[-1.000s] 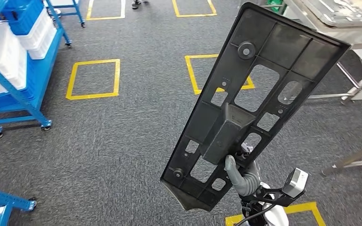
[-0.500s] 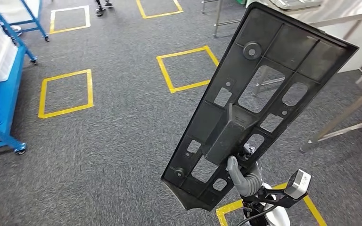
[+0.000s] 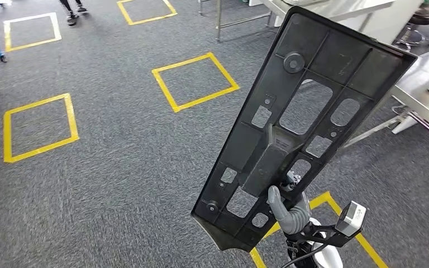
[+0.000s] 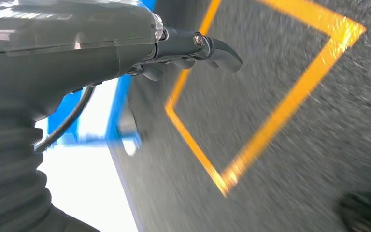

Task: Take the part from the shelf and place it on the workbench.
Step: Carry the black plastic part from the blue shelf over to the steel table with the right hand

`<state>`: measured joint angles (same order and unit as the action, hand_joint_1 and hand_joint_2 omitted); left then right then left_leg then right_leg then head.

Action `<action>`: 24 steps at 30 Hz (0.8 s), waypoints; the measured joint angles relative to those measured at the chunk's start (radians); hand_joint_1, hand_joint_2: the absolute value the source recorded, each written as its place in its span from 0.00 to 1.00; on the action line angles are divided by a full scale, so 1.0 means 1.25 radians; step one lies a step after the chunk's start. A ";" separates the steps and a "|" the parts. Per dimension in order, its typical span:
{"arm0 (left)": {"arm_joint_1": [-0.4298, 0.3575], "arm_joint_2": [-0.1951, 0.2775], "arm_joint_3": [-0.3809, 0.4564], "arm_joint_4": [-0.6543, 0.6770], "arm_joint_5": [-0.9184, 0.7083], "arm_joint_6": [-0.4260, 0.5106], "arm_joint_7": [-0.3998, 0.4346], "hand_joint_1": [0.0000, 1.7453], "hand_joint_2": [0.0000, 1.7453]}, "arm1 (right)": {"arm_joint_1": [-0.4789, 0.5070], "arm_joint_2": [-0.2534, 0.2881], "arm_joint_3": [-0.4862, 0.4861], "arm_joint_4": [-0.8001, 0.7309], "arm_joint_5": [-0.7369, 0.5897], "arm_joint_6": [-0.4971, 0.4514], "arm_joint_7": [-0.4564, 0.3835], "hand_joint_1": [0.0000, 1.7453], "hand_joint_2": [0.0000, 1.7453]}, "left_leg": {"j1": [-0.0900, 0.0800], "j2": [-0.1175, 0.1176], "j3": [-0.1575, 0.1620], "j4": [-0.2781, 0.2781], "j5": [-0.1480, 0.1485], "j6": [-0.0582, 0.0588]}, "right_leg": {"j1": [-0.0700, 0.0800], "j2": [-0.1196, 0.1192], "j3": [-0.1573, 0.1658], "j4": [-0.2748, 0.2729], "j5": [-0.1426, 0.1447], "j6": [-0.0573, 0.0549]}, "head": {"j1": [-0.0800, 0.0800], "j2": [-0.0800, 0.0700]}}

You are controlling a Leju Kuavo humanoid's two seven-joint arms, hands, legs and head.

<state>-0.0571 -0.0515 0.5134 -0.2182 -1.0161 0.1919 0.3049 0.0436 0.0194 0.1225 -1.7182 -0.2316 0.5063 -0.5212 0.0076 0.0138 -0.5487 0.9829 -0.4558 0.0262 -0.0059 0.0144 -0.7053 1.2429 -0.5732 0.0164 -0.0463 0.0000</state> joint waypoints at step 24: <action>-0.005 -0.004 0.109 0.001 0.014 0.026 -0.026 0.00 1.00 | 0.005 0.006 -0.003 -0.013 0.008 0.013 0.008 1.00 1.00 | 0.005 -0.055 -0.003 0.018 -0.015 -0.029 | 0.001 0.077 0.093 -0.186 0.099 -0.015 | 0.000 0.000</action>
<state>-0.0633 -0.0567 0.6500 -0.2174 -0.9983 0.2245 0.2727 0.0497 0.0273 0.1182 -1.7346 -0.2215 0.5225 -0.5115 0.0133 -0.0550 -0.5519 1.0052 -0.4743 -0.0104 -0.0049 0.1109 -0.5889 1.0104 -0.4494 -0.0022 -0.0465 0.0000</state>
